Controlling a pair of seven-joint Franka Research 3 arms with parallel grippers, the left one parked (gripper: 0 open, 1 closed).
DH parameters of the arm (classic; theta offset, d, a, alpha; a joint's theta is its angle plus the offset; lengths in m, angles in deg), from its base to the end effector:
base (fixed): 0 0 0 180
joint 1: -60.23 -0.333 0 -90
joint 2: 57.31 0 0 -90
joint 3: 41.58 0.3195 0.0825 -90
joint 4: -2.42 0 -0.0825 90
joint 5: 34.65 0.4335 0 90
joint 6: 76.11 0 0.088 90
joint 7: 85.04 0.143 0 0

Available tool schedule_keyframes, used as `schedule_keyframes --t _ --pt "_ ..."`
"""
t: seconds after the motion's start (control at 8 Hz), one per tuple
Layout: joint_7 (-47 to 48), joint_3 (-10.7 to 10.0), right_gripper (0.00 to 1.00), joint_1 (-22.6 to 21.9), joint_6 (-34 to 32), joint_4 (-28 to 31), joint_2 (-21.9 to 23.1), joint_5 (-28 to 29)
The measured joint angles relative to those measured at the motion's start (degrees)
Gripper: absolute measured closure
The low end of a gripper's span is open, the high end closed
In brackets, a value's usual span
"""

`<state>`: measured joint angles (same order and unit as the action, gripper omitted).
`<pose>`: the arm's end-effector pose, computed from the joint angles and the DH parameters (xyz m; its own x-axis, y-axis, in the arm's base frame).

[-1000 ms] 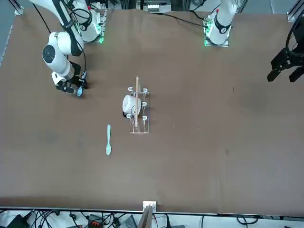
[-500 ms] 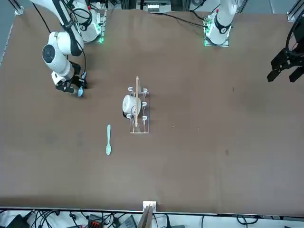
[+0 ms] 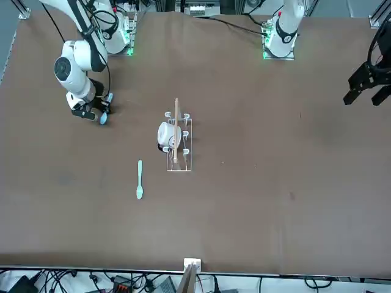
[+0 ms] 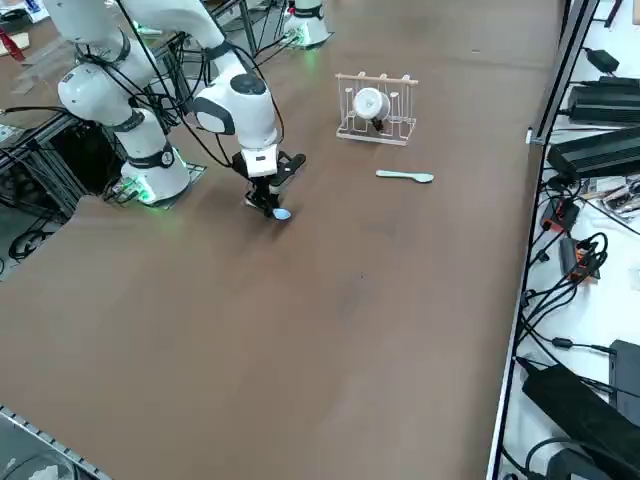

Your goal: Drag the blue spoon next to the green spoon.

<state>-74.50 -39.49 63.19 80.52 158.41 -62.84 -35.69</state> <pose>0.4040 -0.0050 0.1081 0.9799 -0.1813 -0.0833 -0.1804 -0.9834 0.0178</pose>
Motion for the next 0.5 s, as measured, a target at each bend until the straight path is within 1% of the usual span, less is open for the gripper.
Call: schedule_keyframes --t 0.5 --pt "-0.8 0.0 0.85 0.0 0.1 -0.2 0.0 0.0"
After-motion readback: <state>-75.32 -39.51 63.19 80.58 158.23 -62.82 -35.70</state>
